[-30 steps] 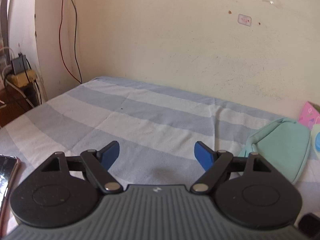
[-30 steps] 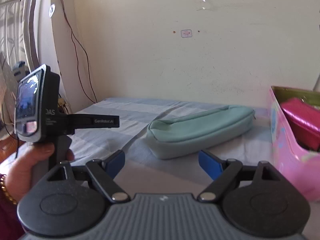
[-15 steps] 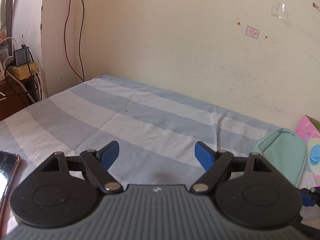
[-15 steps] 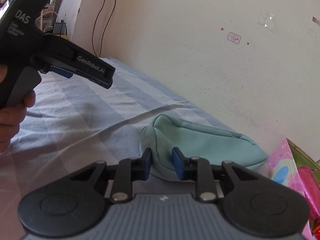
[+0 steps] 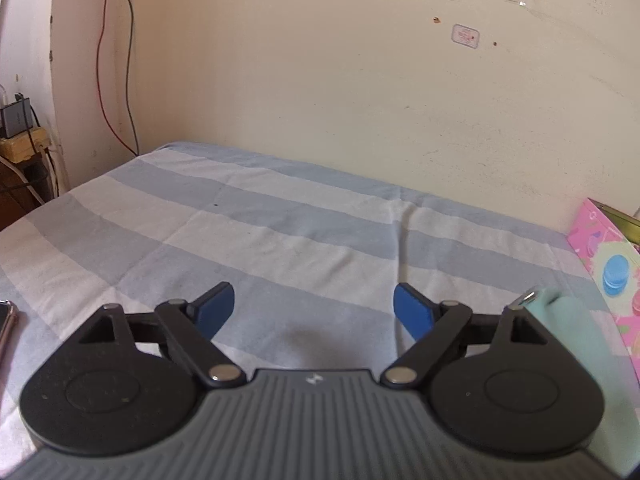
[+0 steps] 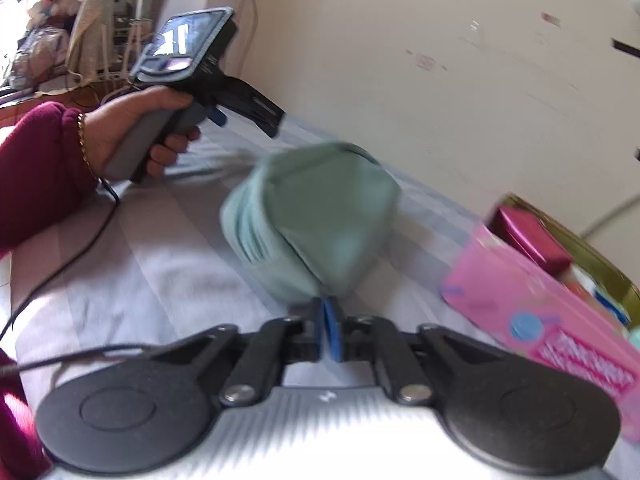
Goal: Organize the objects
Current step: 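Grasp the mint-green pencil pouch at its zipper end with the left gripper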
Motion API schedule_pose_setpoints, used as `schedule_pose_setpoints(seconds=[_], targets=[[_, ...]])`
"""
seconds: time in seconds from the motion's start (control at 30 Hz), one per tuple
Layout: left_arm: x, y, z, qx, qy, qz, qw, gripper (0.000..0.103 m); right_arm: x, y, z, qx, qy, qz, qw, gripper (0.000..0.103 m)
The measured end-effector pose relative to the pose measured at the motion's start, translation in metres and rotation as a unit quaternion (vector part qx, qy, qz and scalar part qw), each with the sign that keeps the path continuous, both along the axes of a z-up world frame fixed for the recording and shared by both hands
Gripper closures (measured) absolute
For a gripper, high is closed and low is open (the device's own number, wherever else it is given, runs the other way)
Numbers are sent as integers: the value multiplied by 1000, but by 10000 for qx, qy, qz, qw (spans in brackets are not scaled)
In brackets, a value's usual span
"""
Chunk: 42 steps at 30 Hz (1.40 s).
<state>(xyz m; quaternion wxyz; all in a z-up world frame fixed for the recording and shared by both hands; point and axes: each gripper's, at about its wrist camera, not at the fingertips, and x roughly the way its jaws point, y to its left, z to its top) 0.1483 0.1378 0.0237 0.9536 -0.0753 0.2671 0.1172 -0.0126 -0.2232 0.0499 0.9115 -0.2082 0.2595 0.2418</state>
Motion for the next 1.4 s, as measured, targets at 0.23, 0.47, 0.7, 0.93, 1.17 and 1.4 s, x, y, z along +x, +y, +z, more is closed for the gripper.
schedule_pose_setpoints(seconds=[0.23,0.47,0.7,0.93,1.17,1.4], targets=[[12,-39,3,159,-37,-749,9971,11,-2,-90,10,1658,556,-1508,9730,93],[48,-56,7,20,114,-1613,9868,10,6,-7,15,2086,808,-113,9746,28],[54,-60,-8,-469,184,-2199,9742,22,26,79,-2,1139,758,162,9905,0],[43,-57,-9,-1110,269,-2501,9615,68,47,54,-6,1602,1264,70,9789,19],[1,-89,-3,-634,213,-2642,9622,78,24,-30,-2,1898,1149,-312,9746,25],[-33,-127,-8,-1207,361,-3293,9358,82,7,-149,-8,2327,648,-2493,9378,35]])
